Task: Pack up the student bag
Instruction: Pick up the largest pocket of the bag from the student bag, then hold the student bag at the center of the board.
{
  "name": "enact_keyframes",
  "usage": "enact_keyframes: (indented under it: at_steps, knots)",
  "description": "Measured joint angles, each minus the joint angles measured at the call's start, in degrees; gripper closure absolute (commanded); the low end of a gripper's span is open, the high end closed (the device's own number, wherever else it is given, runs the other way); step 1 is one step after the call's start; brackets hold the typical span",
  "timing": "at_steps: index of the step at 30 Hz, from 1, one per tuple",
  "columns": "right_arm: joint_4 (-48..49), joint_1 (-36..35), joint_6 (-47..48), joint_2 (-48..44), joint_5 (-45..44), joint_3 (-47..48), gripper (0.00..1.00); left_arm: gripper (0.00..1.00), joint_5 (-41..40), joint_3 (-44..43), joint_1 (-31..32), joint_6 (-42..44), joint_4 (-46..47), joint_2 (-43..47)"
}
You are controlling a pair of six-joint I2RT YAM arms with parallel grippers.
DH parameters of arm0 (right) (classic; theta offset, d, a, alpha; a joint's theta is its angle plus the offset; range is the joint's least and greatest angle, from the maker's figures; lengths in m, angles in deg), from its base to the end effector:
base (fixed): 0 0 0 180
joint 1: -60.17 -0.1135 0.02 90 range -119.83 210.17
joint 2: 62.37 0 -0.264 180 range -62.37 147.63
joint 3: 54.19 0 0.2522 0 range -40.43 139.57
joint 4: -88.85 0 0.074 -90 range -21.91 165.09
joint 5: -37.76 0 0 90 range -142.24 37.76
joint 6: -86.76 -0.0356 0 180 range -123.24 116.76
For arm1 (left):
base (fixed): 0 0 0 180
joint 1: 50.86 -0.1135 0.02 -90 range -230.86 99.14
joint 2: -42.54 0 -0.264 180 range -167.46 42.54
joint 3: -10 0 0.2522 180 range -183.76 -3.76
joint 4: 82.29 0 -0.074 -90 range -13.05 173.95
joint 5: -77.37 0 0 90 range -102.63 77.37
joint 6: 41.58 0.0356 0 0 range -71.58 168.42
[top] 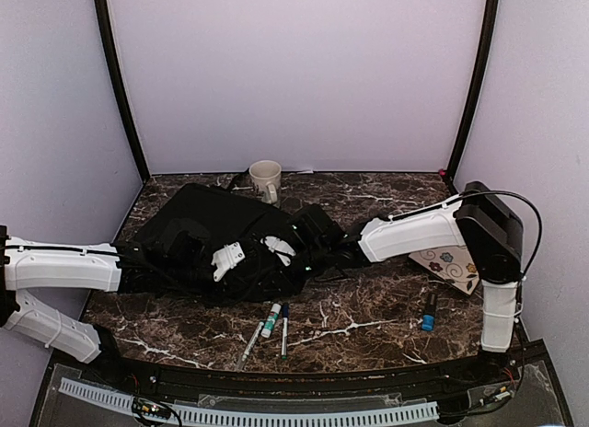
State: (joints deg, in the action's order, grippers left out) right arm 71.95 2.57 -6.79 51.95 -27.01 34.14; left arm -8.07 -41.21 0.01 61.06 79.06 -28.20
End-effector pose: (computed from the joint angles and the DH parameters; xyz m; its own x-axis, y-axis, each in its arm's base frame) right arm 0.2193 0.3739 0.1713 -0.4216 -0.5599 -0.7133 -0.9068 0.2562 0.3349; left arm 0.1598 -0.2009 0.2107 -0.2028 0.5949 -0.7778 0.8784 0.4616 0.1241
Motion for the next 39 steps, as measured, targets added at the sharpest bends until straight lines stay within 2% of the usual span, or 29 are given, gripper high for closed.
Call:
enact_keyframes:
  at_steps: [1, 3, 10, 22, 33, 34, 37, 38, 39]
  knots:
    - [0.22, -0.04, -0.22, 0.26, 0.04, 0.02, 0.81, 1.0, 0.0, 0.0, 0.0, 0.0, 0.0, 0.0]
    - [0.61, -0.07, -0.55, 0.59, 0.26, 0.13, 0.88, 1.0, 0.0, 0.0, 0.0, 0.02, 0.0, 0.0]
    - [0.17, -0.11, -0.09, 0.52, 0.72, 0.17, 1.0, 1.0, -0.04, 0.02, -0.07, 0.17, 0.02, 0.02]
    - [-2.89, 2.14, 4.68, -5.09, 0.46, -4.42, 1.0, 1.0, 1.05, 0.02, -0.07, 1.38, 0.44, 0.04]
    - [-4.07, 4.94, 10.69, -5.11, 1.88, -2.97, 1.0, 1.0, 1.33, -1.79, -0.07, 1.05, -1.25, 0.04]
    - [-4.46, 5.27, 11.23, -5.11, 2.51, -2.67, 1.0, 0.98, 0.92, -2.19, -0.07, 0.61, -1.66, 0.04]
    - [-6.93, 6.01, 12.35, -5.14, 5.75, -1.68, 1.0, 0.64, -1.03, -2.64, 0.15, -1.33, -2.4, 0.39]
    - [-8.74, 6.21, 12.33, -5.11, 6.14, -1.38, 1.0, 0.55, -1.49, -2.64, 0.26, -1.64, -2.99, 0.85]
    - [-10.86, 6.58, 12.07, -5.11, 6.49, -1.31, 1.0, 0.28, -2.36, -2.62, 0.39, -2.84, -4.2, 1.73]
